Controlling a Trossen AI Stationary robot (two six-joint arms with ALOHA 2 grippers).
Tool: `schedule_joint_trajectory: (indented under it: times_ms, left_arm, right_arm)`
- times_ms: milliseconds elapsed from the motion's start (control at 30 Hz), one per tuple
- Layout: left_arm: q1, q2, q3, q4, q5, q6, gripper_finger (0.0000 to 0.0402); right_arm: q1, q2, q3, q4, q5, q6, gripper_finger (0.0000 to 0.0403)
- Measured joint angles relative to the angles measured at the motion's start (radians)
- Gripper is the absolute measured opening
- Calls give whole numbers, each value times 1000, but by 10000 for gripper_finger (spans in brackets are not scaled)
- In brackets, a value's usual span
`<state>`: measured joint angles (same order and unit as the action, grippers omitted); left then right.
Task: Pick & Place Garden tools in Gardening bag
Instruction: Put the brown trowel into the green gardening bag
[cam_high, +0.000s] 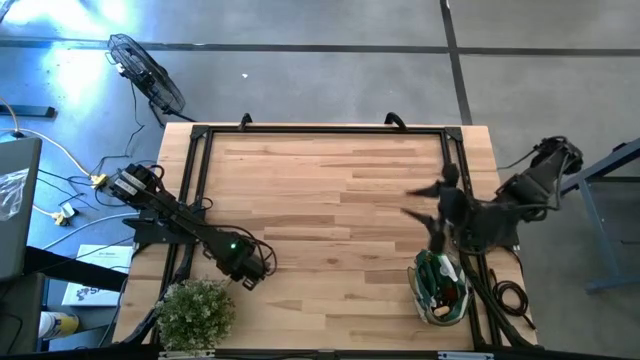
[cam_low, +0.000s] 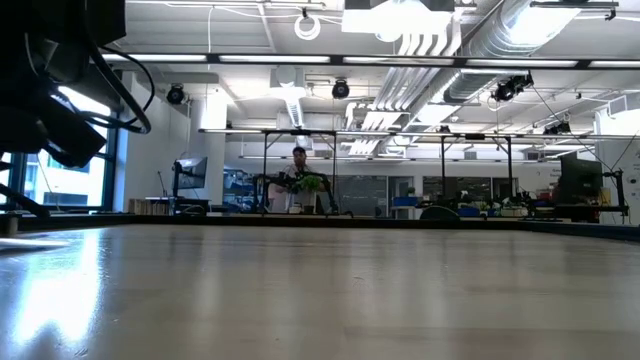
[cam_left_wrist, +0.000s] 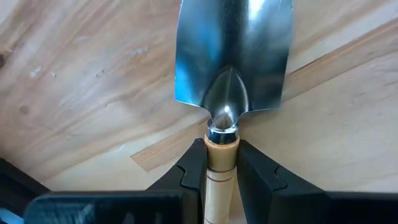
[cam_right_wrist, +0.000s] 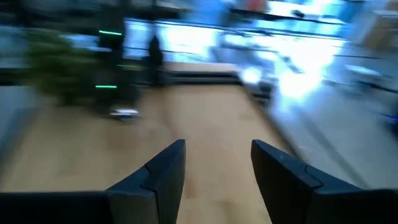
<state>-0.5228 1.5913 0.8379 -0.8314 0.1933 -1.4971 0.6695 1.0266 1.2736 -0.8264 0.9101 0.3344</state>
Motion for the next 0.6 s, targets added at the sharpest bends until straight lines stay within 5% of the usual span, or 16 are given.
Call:
schedule_joint_trajectory:
  times_ms: [133,300,600]
  left_arm:
    - [-1,-1,0,2,-10,0,52]
    - [-1,-10,1,5,-48,-2,52]
    - [-1,-13,127,-113,-174,28,51]
  right_arm:
    - [30,-52,-64,207,-264,-176,174]
    - [-62,-163,-284,596,-729,-311,174]
    - [-220,-256,-709,1230,-1152,-302,174]
